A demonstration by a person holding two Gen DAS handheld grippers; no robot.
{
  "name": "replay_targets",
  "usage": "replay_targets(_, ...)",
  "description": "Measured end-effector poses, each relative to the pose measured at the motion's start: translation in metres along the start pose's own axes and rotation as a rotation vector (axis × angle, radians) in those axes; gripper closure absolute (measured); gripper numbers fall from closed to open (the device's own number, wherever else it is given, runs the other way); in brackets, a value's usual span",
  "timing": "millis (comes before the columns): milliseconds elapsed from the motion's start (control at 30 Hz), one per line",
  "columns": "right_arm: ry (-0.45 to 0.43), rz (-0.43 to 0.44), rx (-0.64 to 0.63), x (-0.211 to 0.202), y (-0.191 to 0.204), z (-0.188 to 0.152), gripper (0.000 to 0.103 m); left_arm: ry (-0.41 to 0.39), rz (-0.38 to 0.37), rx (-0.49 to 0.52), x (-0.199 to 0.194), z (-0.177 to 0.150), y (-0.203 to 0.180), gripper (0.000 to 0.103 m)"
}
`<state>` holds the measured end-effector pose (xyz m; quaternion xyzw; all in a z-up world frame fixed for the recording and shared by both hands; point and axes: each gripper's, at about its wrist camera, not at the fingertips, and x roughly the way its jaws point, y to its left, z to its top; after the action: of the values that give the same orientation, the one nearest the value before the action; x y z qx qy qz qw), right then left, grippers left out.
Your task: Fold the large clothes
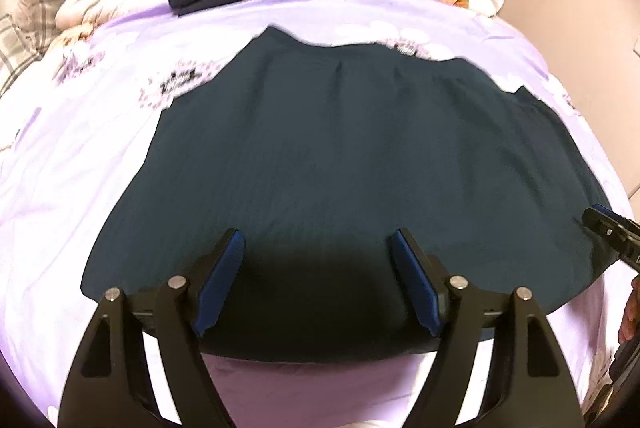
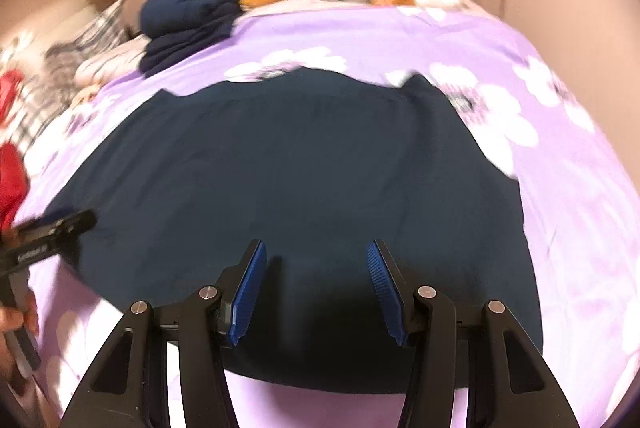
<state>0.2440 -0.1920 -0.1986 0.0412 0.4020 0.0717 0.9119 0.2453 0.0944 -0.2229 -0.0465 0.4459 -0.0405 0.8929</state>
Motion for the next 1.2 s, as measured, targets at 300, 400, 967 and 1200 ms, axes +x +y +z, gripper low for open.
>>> replay_targets(300, 0.039, -0.008, -0.031, 0.000, 0.009, 0.000, 0.043, 0.025, -0.003, -0.028, -0.003, 0.002, 0.005, 0.024)
replay_targets(400, -0.007, -0.010, 0.000, -0.020, -0.002, 0.004, 0.043, -0.008, 0.020, -0.049, -0.018, 0.002, 0.016, 0.024)
replay_targets(967, 0.021, 0.005, 0.180, -0.019, -0.054, -0.011, 0.043, -0.025, 0.065, -0.126, -0.030, -0.006, 0.052, 0.024)
replay_targets(1200, 0.024, 0.020, 0.206, -0.015, -0.065, -0.021, 0.043, 0.024, 0.068, -0.152, -0.013, -0.014, 0.069, 0.023)
